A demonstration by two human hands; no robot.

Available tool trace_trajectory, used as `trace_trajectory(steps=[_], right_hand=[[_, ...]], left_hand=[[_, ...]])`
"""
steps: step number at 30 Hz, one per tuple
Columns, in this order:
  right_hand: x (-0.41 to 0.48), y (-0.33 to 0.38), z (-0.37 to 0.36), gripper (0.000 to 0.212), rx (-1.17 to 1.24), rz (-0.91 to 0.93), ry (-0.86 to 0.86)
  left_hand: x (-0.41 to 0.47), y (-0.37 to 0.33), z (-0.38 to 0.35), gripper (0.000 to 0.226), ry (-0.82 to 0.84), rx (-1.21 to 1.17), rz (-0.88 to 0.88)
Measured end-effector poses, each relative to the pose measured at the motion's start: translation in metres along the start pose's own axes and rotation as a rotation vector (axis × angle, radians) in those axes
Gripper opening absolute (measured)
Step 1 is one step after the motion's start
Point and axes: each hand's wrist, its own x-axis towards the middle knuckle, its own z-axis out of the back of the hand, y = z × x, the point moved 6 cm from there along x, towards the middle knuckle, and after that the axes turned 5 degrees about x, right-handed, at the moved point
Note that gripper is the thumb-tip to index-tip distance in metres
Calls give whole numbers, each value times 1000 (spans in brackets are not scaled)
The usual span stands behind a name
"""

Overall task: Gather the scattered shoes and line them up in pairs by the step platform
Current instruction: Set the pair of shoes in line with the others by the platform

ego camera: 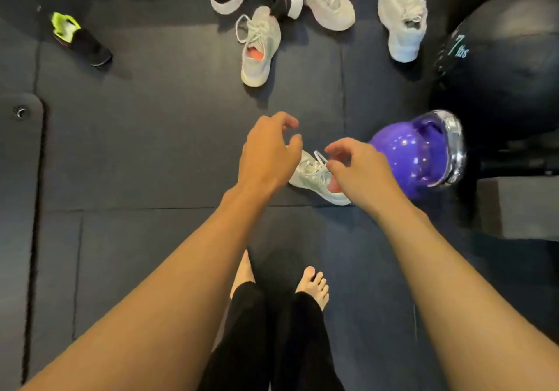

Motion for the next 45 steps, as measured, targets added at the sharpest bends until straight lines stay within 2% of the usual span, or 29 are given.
trace_trajectory(steps=[4,9,13,17,20,24,27,30,34,36,40,45], right_hand=[[65,-70,-73,33,-125,-158,64],[115,-132,-139,49,-232,-437,99],[130,-140,-161,39,-517,-331,67],[132,-135,-156,31,-526,-238,35],[133,-106,-143,29,-395,-192,16],[140,-42,-121,28,13,-322,-61],[146,14,-110,32,280,-362,-61],[159,76,-98,33,357,-329,-49],[185,157,-88,33,492,-296,-55],[197,193,-89,35,502,-246,-34],[227,243,-95,21,497,-136,15],[290,258,-99,15,267,-76,19]], left_hand=[[35,51,-63,24,16,-24,31],[66,93,-97,24,44,2,26],[79,115,-102,22,64,21,36],[86,123,-93,23,88,17,78],[88,125,-82,24,117,14,149],[83,109,-73,41,443,-60,258],[89,84,-47,33,546,-201,244],[110,73,-6,63,464,-96,232],[146,62,62,68,114,113,227],[166,64,92,67,9,142,265],[210,85,135,48,-51,133,310],[264,132,162,48,-67,100,470]])
